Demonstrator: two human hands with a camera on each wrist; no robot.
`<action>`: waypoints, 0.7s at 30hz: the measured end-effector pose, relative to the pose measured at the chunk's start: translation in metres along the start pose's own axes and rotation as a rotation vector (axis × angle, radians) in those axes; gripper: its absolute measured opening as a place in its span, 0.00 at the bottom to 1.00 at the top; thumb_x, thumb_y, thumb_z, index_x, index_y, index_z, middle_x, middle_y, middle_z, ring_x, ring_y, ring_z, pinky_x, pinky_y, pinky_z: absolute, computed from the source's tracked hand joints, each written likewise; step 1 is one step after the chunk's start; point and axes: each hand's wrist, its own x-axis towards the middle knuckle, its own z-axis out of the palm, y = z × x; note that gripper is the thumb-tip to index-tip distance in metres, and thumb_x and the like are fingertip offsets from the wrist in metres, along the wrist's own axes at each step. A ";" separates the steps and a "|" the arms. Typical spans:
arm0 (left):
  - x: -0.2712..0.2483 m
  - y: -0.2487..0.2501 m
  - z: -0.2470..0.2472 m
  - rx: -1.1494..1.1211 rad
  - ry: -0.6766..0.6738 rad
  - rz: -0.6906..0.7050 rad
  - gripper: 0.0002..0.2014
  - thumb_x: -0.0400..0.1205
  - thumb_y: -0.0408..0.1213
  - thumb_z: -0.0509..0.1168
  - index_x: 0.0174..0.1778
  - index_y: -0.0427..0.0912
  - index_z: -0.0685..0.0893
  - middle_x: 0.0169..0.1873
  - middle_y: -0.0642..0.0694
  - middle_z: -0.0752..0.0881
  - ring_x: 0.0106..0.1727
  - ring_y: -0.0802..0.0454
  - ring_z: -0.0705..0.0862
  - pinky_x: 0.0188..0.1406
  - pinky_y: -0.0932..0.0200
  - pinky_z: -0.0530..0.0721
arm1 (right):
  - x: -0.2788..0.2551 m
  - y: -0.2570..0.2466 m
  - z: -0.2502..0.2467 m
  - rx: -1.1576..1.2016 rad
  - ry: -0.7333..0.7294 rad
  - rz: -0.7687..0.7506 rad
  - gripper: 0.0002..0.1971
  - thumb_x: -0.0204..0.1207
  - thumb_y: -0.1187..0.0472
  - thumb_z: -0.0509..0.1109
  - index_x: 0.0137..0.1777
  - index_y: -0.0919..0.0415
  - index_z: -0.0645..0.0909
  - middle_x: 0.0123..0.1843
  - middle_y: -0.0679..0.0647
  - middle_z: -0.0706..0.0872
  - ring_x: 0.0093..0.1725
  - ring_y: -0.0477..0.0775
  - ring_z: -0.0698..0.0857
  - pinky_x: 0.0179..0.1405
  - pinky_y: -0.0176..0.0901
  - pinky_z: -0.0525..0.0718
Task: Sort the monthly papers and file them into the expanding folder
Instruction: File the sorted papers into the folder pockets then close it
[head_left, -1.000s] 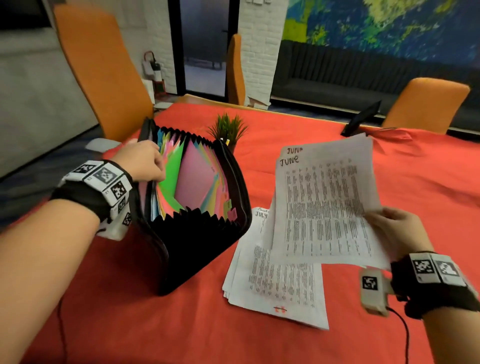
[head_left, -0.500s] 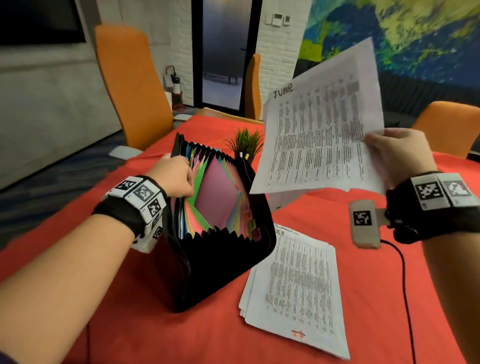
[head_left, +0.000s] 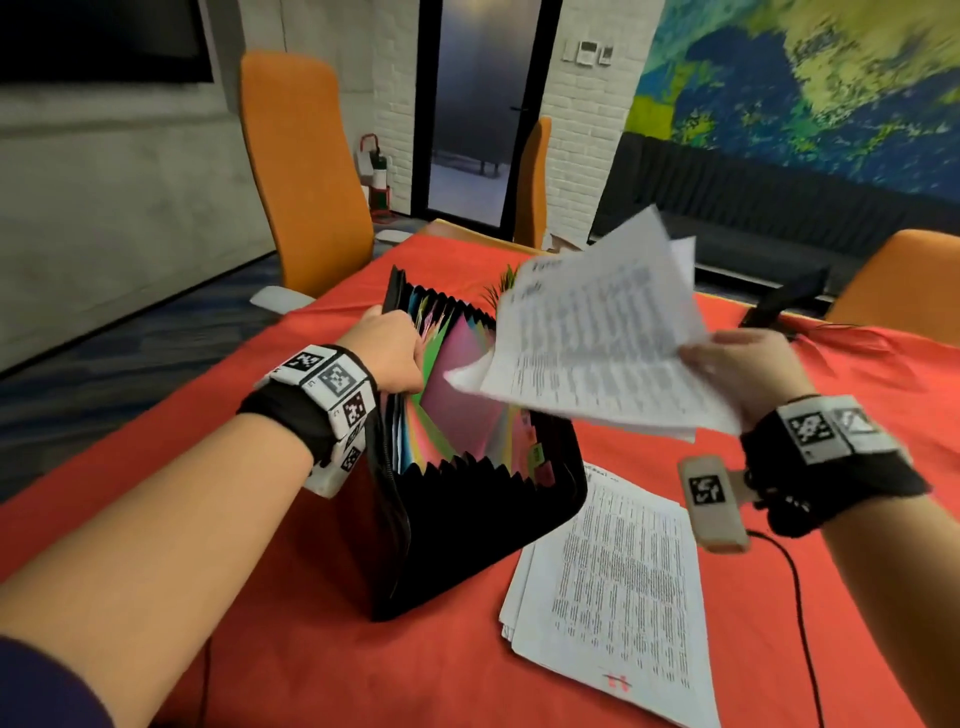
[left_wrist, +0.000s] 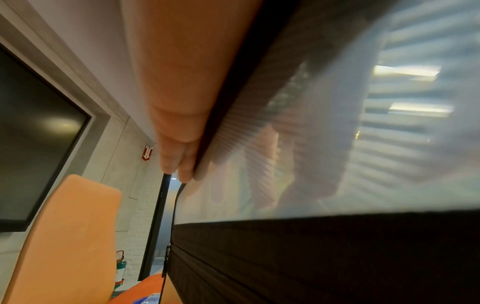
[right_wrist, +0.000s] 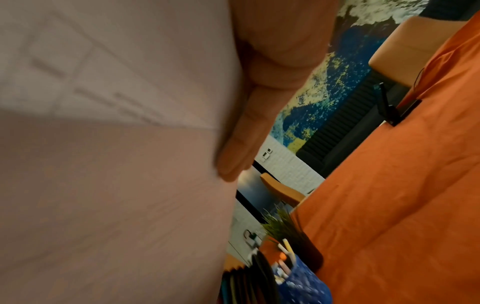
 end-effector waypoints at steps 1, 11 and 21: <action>0.000 0.000 0.000 -0.002 -0.006 -0.003 0.06 0.71 0.33 0.69 0.36 0.42 0.91 0.59 0.44 0.85 0.71 0.42 0.68 0.72 0.53 0.62 | -0.003 0.005 0.007 -0.029 -0.040 0.010 0.05 0.69 0.65 0.73 0.32 0.64 0.83 0.32 0.58 0.82 0.31 0.52 0.77 0.35 0.46 0.76; 0.000 0.006 0.000 0.057 0.013 0.015 0.07 0.73 0.37 0.68 0.41 0.41 0.91 0.59 0.42 0.84 0.71 0.43 0.70 0.75 0.52 0.59 | -0.010 -0.023 0.008 -0.031 -0.109 -0.100 0.06 0.71 0.64 0.72 0.42 0.67 0.86 0.36 0.59 0.85 0.34 0.53 0.80 0.40 0.48 0.81; 0.001 0.005 0.001 0.078 -0.020 -0.003 0.07 0.71 0.39 0.69 0.39 0.42 0.90 0.62 0.44 0.76 0.70 0.40 0.67 0.68 0.47 0.71 | -0.002 -0.032 0.022 -0.412 -0.139 -0.006 0.07 0.70 0.63 0.70 0.43 0.65 0.87 0.38 0.61 0.87 0.35 0.57 0.82 0.34 0.40 0.77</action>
